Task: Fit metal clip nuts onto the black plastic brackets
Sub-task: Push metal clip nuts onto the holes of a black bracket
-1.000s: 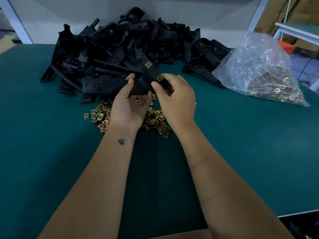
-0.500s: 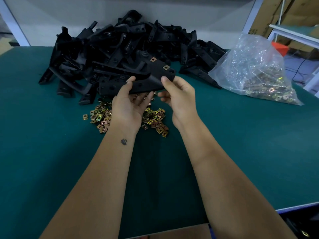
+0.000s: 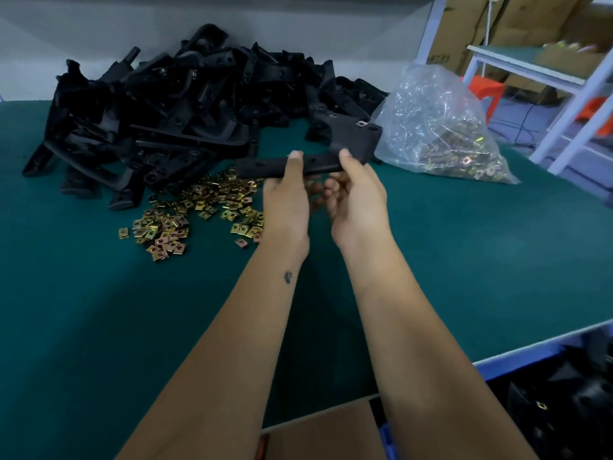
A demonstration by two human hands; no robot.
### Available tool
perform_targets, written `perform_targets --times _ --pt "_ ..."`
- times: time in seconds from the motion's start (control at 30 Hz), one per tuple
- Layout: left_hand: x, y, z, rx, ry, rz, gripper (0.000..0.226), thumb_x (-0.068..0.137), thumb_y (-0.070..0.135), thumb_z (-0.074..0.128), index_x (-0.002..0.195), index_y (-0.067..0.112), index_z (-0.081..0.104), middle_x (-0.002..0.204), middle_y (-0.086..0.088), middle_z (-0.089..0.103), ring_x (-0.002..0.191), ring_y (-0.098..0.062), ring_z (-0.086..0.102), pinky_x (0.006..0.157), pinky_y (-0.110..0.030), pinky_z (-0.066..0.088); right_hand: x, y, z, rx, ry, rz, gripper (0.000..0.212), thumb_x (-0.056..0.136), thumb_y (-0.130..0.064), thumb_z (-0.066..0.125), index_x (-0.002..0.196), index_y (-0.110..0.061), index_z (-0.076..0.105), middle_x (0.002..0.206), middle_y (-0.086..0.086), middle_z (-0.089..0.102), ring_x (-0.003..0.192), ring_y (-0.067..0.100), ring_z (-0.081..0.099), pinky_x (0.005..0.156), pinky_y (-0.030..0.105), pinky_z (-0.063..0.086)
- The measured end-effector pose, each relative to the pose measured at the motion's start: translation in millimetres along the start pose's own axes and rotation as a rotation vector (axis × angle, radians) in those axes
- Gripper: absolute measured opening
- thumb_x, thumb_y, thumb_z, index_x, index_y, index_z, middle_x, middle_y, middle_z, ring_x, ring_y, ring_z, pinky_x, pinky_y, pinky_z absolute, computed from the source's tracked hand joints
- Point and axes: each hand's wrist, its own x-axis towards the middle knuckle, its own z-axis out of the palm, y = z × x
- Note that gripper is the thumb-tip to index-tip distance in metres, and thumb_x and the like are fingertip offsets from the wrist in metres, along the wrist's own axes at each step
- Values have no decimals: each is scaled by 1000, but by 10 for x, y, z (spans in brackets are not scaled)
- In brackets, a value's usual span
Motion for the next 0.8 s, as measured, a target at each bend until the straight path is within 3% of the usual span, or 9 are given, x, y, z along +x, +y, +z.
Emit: perform_targets --times 0.03,0.13,0.27,0.4,0.53,0.6,0.7,0.8 --pt "-72 -59 131 -5 -21 -4 21 96 40 57 103 21 59 98 -4 71 91 -19 69 85 -36 57 -30 -56 -63 14 19 -18 17 96 -16 61 79 -16 55 55 -4 52 49 11 47 48 22 39" --pt "-320 -242 479 62 -109 20 21 98 35 55 86 19 62 69 6 69 63 -7 65 57 -22 50 -138 -264 -346 -22 113 -120 11 94 -10 61 84 -14 61 53 -5 54 42 7 44 41 20 37" --pt "-679 -498 865 180 -324 -96 24 96 36 59 99 13 66 83 0 71 70 -12 64 62 -25 47 -291 -612 -863 -23 313 -289 5 94 -8 61 90 -11 62 75 6 60 51 10 50 47 21 41" --pt "-1243 -779 1346 207 -485 -165 24 95 31 61 75 18 62 56 12 67 51 0 62 49 -16 48 -505 -998 -1451 37 538 -411 1 94 -10 61 93 -9 62 80 7 62 60 15 58 55 27 48" --pt "-1915 -1146 1772 305 -666 -261 16 93 29 64 82 18 62 79 2 71 73 -13 69 68 -27 54 -836 -1388 -2077 115 822 -529 9 91 -7 62 82 -8 63 69 4 68 55 14 63 50 24 48" --pt "-2177 -1290 1886 274 -754 -342 3 94 20 63 94 17 63 89 -5 70 74 -16 67 65 -25 54 -1023 -1516 -2394 184 869 -604 11 90 -3 60 81 -8 62 70 7 68 55 17 62 52 25 49" --pt "-2396 -1447 1945 249 -842 -449 11 97 11 56 100 21 56 87 -5 64 64 -12 61 53 -19 49 -1305 -1620 -2918 181 998 -631 14 90 -4 59 78 -12 57 67 7 61 48 15 53 47 24 43" --pt "-2479 -1619 1914 465 -1017 -454 5 99 15 55 101 20 56 82 2 65 67 -11 63 62 -21 49 -1552 -1652 -3407 149 1109 -539 12 88 -7 60 79 -12 52 55 0 51 39 11 44 41 21 36"
